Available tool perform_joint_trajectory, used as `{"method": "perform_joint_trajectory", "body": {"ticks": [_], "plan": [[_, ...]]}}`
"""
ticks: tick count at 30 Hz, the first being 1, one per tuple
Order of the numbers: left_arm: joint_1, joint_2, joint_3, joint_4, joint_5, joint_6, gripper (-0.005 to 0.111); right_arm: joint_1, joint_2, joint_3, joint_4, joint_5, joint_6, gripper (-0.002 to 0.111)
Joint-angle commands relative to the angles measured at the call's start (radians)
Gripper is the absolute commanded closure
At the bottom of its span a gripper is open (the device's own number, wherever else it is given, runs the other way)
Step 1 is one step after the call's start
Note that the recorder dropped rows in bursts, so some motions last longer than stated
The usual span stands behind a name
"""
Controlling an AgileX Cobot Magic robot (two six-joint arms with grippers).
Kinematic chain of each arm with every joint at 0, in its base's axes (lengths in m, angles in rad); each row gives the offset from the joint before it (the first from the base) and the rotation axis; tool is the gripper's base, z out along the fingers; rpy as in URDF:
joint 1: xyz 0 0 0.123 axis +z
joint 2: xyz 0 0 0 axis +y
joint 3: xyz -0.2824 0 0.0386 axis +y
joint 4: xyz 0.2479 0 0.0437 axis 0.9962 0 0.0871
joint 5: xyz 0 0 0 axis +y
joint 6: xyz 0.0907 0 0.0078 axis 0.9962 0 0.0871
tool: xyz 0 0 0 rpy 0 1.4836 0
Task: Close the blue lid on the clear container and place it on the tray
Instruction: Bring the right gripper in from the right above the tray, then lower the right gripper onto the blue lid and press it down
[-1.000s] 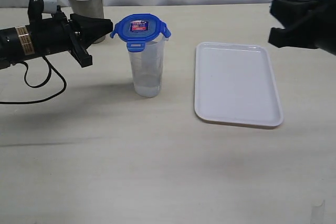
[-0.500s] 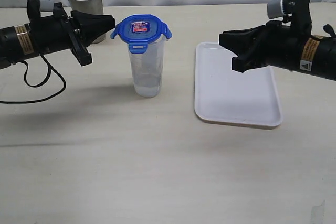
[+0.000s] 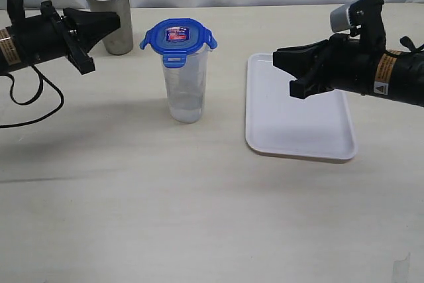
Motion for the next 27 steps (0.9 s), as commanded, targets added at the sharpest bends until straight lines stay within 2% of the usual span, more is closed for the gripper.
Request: {"method": "perform_joint_trajectory", "body": {"ticks": [1, 20, 27], "plan": [[-0.024, -0.001, -0.007, 0.047, -0.009, 0.020, 0.107, -0.001, 0.001, -0.003, -0.005, -0.003, -0.004, 0.104], [-0.105, -0.001, -0.007, 0.010, -0.009, 0.084, 0.107, -0.001, 0.001, -0.003, -0.004, 0.021, -0.004, 0.104], [-0.112, -0.001, -0.007, -0.014, -0.009, 0.096, 0.107, -0.001, 0.001, -0.003, -0.004, 0.021, -0.004, 0.104]]}}
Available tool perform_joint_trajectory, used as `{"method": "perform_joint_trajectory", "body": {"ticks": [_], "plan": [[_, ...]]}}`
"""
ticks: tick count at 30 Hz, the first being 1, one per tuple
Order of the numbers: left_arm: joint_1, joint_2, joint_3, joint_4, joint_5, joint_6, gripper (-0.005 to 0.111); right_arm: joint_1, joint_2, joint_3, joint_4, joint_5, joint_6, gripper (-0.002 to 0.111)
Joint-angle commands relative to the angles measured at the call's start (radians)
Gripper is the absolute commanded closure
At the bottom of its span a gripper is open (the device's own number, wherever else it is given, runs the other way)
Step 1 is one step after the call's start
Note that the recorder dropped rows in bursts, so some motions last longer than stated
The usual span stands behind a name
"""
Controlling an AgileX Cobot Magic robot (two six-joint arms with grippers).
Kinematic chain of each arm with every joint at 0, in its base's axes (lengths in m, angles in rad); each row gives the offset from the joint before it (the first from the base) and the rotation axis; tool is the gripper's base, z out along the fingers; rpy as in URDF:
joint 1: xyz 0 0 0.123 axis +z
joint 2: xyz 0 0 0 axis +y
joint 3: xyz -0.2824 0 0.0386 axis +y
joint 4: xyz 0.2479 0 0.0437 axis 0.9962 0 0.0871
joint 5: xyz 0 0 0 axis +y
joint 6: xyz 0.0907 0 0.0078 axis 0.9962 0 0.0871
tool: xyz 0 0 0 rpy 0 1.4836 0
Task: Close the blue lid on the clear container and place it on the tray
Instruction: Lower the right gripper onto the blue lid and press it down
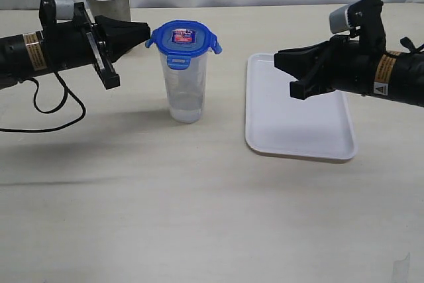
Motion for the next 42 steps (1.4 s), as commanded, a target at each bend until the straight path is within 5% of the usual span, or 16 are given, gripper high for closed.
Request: {"method": "perform_joint_trajectory", "body": {"ticks": [1, 18, 23, 26, 32, 35, 42], "plan": [[-0.006, -0.001, -0.007, -0.027, -0.007, 0.009, 0.107, -0.001, 0.001, -0.003, -0.004, 0.000, -0.004, 0.104], [0.026, -0.001, -0.007, -0.039, -0.001, 0.044, 0.107, -0.001, -0.104, -0.003, 0.011, 0.015, -0.039, 0.103], [0.028, 0.003, -0.007, -0.029, 0.016, 0.044, 0.107, 0.036, -0.188, -0.005, 0.159, 0.044, -0.066, 0.095], [0.028, 0.009, -0.007, -0.029, 0.016, 0.044, 0.107, 0.138, -0.222, -0.076, 0.265, 0.262, -0.117, 0.094], [0.028, 0.011, -0.007, -0.025, 0.012, 0.043, 0.107, 0.366, -0.137, -0.416, 0.352, 0.993, -0.148, 0.094], [0.028, 0.011, -0.007, -0.016, 0.009, 0.043, 0.107, 0.459, -0.055, -0.571, 0.413, 1.157, -0.267, 0.094], [0.028, 0.011, -0.007, -0.011, 0.009, 0.043, 0.107, 0.502, 0.137, -0.853, 1.255, 1.423, -1.129, 0.094]]}}
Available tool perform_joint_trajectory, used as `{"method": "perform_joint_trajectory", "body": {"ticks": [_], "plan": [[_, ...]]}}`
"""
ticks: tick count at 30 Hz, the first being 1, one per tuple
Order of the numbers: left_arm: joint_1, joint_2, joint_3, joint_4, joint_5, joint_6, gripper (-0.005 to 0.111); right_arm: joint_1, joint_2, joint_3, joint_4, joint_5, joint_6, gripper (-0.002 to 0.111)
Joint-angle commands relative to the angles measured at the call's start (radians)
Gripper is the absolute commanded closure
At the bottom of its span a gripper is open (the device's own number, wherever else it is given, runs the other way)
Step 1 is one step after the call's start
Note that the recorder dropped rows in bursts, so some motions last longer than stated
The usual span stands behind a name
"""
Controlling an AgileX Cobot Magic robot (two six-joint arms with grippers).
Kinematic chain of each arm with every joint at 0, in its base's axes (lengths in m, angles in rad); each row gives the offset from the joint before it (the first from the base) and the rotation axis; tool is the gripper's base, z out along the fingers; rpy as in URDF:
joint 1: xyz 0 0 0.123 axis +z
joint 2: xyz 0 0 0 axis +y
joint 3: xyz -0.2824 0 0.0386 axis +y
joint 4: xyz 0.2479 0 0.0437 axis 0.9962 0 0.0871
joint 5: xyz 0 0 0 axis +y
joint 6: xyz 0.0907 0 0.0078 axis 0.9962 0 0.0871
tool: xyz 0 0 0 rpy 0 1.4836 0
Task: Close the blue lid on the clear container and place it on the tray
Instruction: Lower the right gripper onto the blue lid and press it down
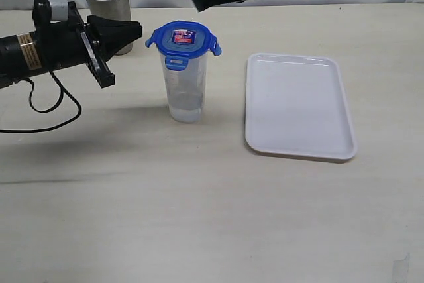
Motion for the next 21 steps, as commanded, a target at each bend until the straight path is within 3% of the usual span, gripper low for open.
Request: {"method": "perform_joint_trajectory", "body": {"ticks": [1, 7, 21], "plan": [[0.001, -0.002, -0.007, 0.008, -0.003, -0.001, 0.107, -0.013, 0.109, -0.170, 0.576, 0.241, -0.549, 0.094], [0.001, -0.002, -0.007, 0.008, -0.014, -0.001, 0.107, -0.019, 0.212, -0.287, 0.604, 0.271, -0.550, 0.094], [0.001, -0.002, -0.007, 0.010, -0.006, -0.001, 0.107, -0.019, 0.306, -0.295, 0.595, 0.360, -0.531, 0.094]]}}
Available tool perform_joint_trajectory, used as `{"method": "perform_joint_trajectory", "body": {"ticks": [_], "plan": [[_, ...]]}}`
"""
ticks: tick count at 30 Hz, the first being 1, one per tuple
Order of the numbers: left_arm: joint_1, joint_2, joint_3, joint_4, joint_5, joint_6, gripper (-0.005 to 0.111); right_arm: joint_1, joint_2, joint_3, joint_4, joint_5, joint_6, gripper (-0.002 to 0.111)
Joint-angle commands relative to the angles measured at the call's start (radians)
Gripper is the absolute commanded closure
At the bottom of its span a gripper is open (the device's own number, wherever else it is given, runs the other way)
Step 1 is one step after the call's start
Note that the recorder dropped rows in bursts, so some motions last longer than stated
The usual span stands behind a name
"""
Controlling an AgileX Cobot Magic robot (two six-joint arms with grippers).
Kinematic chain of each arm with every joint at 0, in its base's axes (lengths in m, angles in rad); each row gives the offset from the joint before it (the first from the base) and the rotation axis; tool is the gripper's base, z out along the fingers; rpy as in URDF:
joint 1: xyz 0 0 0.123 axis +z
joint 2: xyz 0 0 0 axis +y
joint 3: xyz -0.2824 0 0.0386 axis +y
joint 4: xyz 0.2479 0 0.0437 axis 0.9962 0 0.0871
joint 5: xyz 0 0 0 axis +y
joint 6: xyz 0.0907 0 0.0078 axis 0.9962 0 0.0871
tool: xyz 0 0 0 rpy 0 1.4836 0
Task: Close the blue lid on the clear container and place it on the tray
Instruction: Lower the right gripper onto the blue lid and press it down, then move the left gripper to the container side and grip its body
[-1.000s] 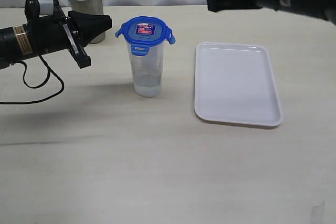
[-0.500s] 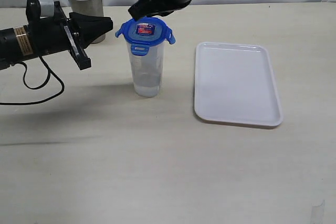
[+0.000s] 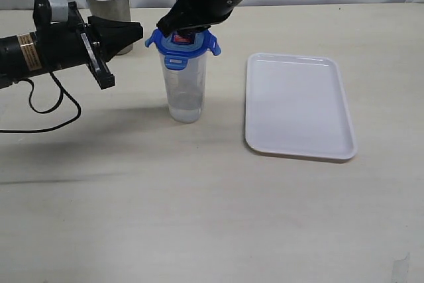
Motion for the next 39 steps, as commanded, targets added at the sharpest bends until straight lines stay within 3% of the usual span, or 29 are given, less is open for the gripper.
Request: {"method": "perform_joint_trajectory", "body": {"ticks": [1, 8, 10, 11, 12, 13, 15, 17, 22, 25, 39], "plan": [[0.001, -0.002, -0.007, 0.000, -0.002, -0.001, 0.107, -0.005, 0.045, 0.005, -0.005, 0.042, 0.000, 0.094], [0.003, -0.002, -0.007, -0.063, -0.003, 0.013, 0.102, -0.005, 0.043, 0.005, -0.028, 0.099, -0.002, 0.094], [0.014, -0.002, -0.007, -0.053, 0.003, 0.030, 0.082, -0.005, 0.043, 0.005, -0.038, 0.118, -0.002, 0.094], [0.040, -0.002, -0.007, -0.028, 0.005, 0.023, 0.059, -0.005, 0.043, 0.005, -0.055, 0.129, -0.002, 0.094], [0.052, -0.002, -0.007, -0.019, 0.005, 0.018, 0.048, -0.005, 0.043, 0.005, -0.056, 0.133, -0.002, 0.094], [0.072, -0.002, -0.007, 0.011, 0.010, -0.024, 0.022, -0.005, 0.043, 0.005, -0.056, 0.138, -0.002, 0.094], [0.078, -0.002, -0.007, 0.054, 0.103, -0.078, 0.008, -0.005, 0.043, 0.005, -0.056, 0.138, -0.002, 0.094], [0.069, 0.015, -0.007, 0.077, 0.122, -0.086, 0.007, -0.005, 0.043, 0.005, -0.056, 0.138, -0.002, 0.094], [0.058, 0.148, -0.007, -0.011, -0.012, -0.027, 0.007, -0.005, 0.043, 0.005, -0.056, 0.140, -0.007, 0.094], [0.052, 0.207, -0.007, -0.019, -0.015, 0.027, 0.007, -0.005, 0.043, 0.005, -0.056, 0.140, -0.007, 0.094], [-0.130, 0.226, -0.053, -0.060, 0.054, 0.076, 0.007, -0.005, 0.043, 0.005, -0.056, 0.142, -0.001, 0.094]]}}
